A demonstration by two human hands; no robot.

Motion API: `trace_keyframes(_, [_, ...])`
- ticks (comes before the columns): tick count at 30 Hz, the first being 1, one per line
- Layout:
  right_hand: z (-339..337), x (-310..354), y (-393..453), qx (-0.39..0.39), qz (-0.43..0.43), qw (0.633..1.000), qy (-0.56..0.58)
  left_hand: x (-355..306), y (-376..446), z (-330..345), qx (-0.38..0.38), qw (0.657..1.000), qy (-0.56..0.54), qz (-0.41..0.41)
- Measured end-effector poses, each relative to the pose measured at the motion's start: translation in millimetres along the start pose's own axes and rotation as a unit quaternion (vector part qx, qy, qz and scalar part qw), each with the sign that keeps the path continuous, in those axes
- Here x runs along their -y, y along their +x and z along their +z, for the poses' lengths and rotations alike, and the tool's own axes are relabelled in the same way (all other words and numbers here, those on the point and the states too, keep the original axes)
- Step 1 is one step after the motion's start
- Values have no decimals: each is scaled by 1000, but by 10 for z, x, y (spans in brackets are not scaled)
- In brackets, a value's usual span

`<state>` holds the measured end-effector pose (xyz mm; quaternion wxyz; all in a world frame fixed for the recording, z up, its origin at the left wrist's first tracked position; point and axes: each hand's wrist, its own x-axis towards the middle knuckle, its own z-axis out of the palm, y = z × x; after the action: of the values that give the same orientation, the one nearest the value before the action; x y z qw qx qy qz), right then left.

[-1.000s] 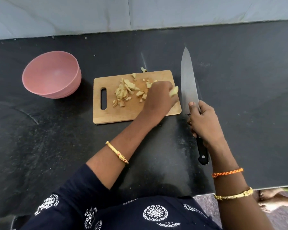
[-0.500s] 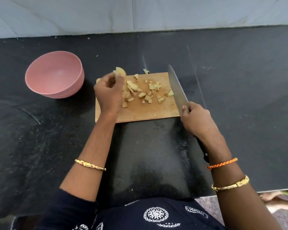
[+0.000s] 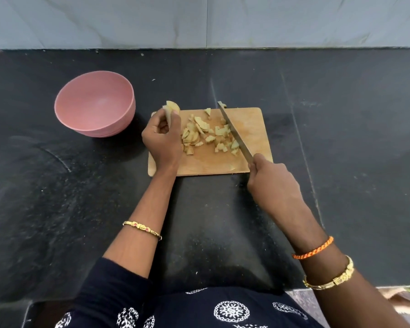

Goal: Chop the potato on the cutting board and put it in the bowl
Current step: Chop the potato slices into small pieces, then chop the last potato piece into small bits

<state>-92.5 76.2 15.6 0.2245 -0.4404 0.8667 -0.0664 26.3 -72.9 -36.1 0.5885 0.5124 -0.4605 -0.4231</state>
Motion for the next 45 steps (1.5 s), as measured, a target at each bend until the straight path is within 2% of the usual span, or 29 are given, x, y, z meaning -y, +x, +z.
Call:
trace_keyframes(10, [147,253,-128,32,-43,998,21,45,4,7,-4,1000,-1,8])
trace_keyframes(15, [-37,137,51,-51,-37,998,16,26,15,7,-21,1000,-21,2])
trace_keyframes(18, [-86,130,258,-67,-30,997,13,25,13,-2,-26,999,-46,-1])
trace_keyframes(27, [-212,162,325,-31,-82,994,-64,23,34,-12,-31,998,-60,-2])
trace_keyframes(32, [-180,112,205,-24,-103,993,-42,10,32,2,-38,997,-71,-7])
trace_keyframes(37, [-80,-1,0,-66,-44,995,55,36,47,-1,-34,997,-72,-6])
trace_keyframes(40, [33,-37,-159,-54,6,996,74,46,53,-7,-26,997,-72,-1])
trace_keyframes(45, [191,122,-300,-30,-9,996,81,41,31,-11,-19,998,-63,-1])
